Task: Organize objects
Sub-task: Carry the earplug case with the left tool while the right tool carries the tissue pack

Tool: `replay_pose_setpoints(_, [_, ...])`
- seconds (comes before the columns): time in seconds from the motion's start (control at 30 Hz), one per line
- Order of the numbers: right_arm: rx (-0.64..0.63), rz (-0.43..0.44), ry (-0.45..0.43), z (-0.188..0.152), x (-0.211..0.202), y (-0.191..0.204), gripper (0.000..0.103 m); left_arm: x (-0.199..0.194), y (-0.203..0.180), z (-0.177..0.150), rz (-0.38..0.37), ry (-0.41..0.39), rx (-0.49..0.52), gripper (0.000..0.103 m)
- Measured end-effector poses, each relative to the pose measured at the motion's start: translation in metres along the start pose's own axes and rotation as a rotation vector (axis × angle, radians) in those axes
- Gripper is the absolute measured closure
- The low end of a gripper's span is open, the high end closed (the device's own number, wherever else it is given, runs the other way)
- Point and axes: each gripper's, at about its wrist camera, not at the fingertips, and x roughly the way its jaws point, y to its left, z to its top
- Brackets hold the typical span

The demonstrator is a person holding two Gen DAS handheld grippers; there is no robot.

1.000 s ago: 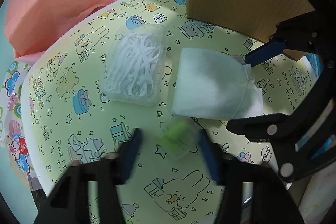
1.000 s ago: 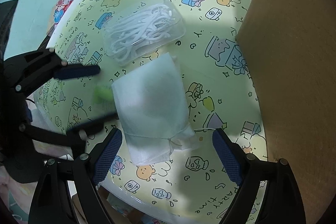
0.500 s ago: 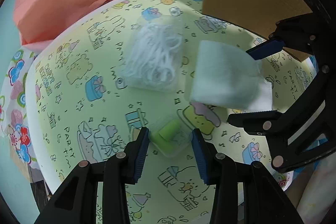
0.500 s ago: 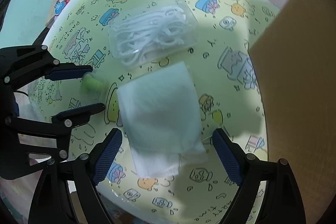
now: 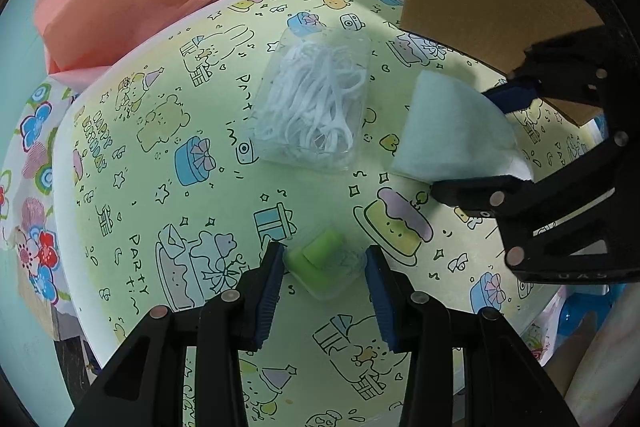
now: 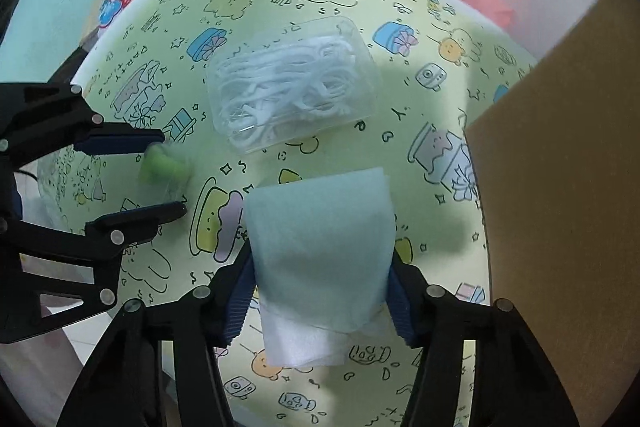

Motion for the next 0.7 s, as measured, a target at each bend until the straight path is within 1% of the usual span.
replay_pose_setpoints(0.1, [0.014, 0.014, 0.011, -0.005, -0.003, 0.003, 0.044, 0.000, -0.001, 0.000, 0.009, 0.009, -0.009, 0.060])
replay_pose_setpoints(0.33, [-0.007, 0.002, -0.005, -0.014, -0.020, 0.017, 0.044, -0.001, -0.010, -0.003, 0.025, 0.042, -0.010, 0.061])
replay_pose_setpoints(0.4, [-0.014, 0.003, -0.006, -0.017, -0.025, 0.018, 0.044, -0.006, -0.013, -0.004, 0.030, 0.040, -0.006, 0.061])
replay_pose_setpoints(0.53, [-0.018, -0.004, -0.003, -0.018, -0.032, 0.024, 0.044, -0.019, -0.017, -0.004, 0.012, 0.019, -0.014, 0.061])
replay_pose_setpoints(0.67, [-0.029, -0.016, 0.005, -0.024, -0.041, 0.021, 0.044, -0.029, -0.025, -0.007, 0.031, 0.011, 0.010, 0.061])
replay_pose_setpoints(0.7, [-0.030, -0.017, 0.000, -0.026, -0.044, 0.021, 0.044, -0.032, -0.020, -0.018, 0.034, 0.009, 0.017, 0.061])
